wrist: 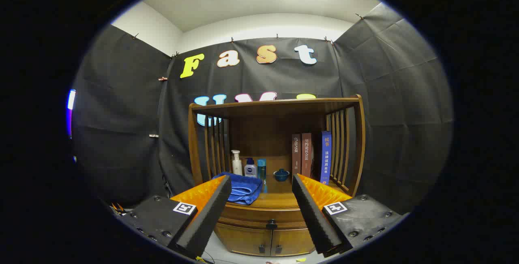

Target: Pull open the drawer, take out the items inside it, and place them on the countertop above the cabinet.

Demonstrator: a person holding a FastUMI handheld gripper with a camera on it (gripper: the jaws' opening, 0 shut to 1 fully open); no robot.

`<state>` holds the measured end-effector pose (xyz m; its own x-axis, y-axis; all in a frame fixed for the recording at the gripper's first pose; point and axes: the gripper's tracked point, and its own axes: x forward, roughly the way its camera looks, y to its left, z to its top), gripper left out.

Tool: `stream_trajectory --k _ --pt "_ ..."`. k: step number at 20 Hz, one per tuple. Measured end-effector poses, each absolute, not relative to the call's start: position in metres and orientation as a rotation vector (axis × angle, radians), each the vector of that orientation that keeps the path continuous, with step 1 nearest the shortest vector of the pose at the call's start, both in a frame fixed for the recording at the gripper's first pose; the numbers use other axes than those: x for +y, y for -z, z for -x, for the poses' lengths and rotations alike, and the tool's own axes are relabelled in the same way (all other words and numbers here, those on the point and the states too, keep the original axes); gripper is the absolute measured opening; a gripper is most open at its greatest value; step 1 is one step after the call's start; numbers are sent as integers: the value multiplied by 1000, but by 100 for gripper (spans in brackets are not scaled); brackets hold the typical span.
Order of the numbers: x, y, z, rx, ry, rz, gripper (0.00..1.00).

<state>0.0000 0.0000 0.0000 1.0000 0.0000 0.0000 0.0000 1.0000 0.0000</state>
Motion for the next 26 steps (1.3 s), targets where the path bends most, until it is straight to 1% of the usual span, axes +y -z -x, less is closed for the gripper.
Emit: stream_trajectory --k 16,26 --pt "-4 0 -1 17 58 27 99" --pt "-6 4 -1 25 69 28 99"
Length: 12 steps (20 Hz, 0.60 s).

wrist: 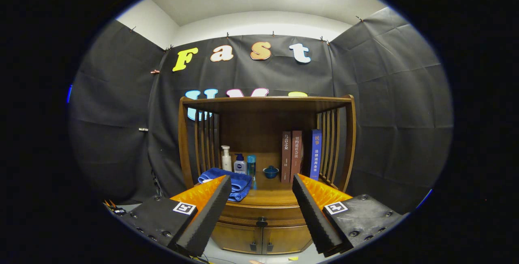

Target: Pull open the drawer, take out the items inside it, and place them on the countertop above the cabinet.

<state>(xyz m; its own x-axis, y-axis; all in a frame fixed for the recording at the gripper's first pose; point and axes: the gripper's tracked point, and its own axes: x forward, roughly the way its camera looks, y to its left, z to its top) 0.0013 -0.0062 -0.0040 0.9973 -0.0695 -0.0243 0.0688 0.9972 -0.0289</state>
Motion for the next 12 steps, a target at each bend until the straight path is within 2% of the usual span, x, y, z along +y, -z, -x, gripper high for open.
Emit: stream_trajectory --k 12 --pt "-10 70 -41 88 68 7 99"
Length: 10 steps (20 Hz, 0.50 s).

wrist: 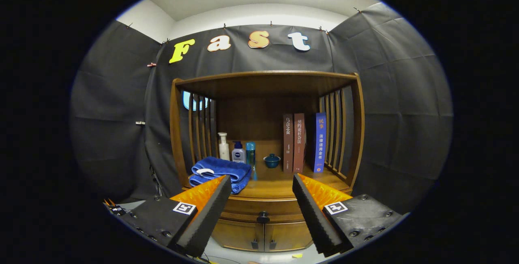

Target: Pull open the drawer, take out the items inside it, and place them on the countertop above the cabinet.

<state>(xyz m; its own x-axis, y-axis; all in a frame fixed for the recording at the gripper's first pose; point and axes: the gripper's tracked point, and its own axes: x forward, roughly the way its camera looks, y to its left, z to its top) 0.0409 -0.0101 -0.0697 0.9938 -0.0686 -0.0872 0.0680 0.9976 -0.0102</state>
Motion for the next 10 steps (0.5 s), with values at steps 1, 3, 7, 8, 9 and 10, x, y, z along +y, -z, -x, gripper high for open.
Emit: stream_trajectory --k 1,3,7,8,9,10 --pt "-10 80 -47 96 68 3 99" --pt "-10 105 -60 119 69 -7 99" --pt "-16 161 -83 196 84 -27 100" --pt "-17 177 -89 220 86 -28 100" --pt "-19 192 -95 242 90 -29 100" --pt "-22 206 -100 262 93 -31 100"
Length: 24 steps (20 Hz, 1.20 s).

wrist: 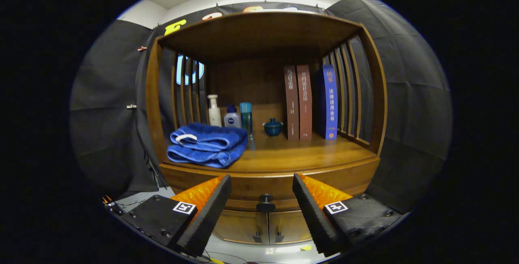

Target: Pull open the drawer, take out the items inside it, and place them on the countertop above the cabinet.

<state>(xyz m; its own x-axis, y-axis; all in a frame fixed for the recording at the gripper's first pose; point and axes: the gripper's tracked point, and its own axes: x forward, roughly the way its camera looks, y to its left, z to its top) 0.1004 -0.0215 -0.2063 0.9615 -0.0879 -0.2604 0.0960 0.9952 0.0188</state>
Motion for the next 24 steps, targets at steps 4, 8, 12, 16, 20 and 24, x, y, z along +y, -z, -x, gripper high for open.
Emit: stream_trajectory --k 4,8,12,16,20,24 --pt "-27 258 -116 370 105 -41 100" --pt "-33 297 -131 431 126 -64 99" --pt "-35 323 -136 465 130 -59 72" --pt "-37 323 -137 453 135 -26 44" --pt "-36 323 -135 464 135 5 34" --pt "-36 324 -133 493 137 -20 35"
